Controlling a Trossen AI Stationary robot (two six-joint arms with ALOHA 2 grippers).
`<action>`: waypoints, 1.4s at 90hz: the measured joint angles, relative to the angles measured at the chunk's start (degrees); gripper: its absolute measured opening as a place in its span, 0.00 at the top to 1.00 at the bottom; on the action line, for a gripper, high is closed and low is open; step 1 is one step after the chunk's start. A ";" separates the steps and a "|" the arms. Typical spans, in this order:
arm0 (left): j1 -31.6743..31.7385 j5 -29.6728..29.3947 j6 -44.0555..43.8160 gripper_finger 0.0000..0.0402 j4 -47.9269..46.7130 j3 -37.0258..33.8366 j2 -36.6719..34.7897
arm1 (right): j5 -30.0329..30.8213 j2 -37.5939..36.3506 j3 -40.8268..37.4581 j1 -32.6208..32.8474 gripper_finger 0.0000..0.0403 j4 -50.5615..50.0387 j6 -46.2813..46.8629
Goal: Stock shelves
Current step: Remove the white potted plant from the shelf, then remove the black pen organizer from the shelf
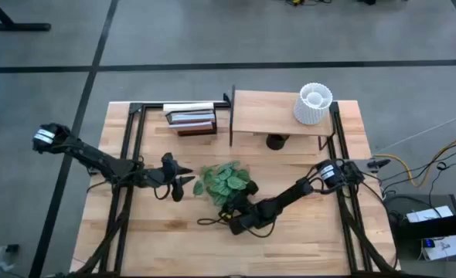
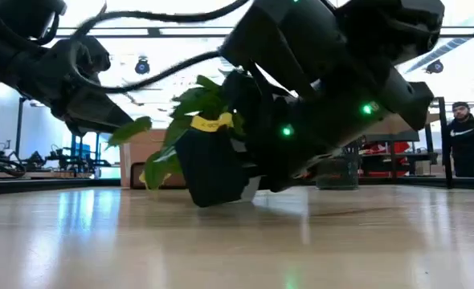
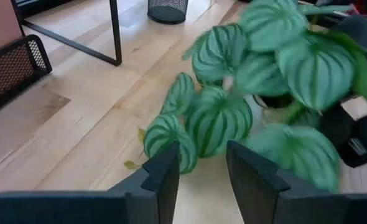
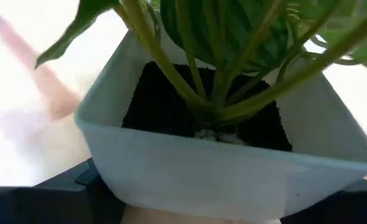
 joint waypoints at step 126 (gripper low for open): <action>-0.02 0.00 0.00 0.68 0.87 0.00 -0.08 | -10.33 -29.81 3.86 7.08 0.10 -60.14 15.58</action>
